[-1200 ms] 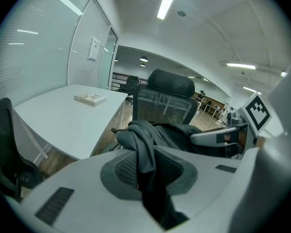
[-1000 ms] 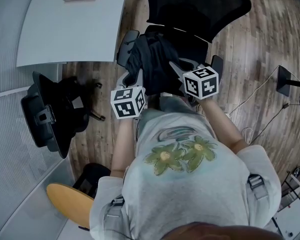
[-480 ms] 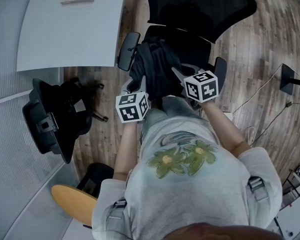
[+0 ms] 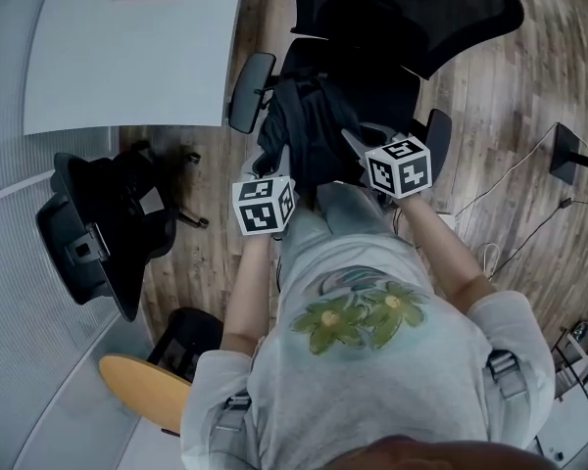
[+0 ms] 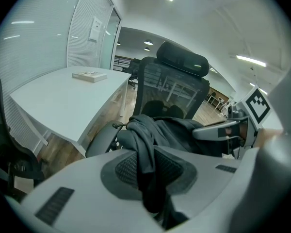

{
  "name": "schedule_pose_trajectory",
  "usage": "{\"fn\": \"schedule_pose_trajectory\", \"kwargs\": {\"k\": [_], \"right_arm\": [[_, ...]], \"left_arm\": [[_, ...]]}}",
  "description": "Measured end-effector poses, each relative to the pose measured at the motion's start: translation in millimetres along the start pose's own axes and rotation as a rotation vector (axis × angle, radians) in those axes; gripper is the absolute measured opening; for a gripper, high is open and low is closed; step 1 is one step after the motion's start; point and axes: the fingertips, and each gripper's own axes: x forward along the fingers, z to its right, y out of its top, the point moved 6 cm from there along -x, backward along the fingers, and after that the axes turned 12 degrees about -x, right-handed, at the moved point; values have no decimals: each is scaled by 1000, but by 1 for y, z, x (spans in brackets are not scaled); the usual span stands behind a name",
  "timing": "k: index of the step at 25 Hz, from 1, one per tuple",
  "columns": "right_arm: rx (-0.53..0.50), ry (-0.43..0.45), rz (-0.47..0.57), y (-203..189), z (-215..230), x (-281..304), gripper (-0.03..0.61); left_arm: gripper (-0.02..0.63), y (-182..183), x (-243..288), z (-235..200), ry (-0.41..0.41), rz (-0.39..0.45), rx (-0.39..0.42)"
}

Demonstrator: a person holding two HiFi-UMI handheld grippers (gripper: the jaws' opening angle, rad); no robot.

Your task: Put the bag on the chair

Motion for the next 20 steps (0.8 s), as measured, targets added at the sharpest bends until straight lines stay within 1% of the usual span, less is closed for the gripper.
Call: {"fn": "schedule_pose_trajectory", "kwargs": {"k": [20], "right_arm": [[36,24,-73,-35,34,57,71]], "left_arm": [[72,-27,59,-35,22,-54,-27]]}}
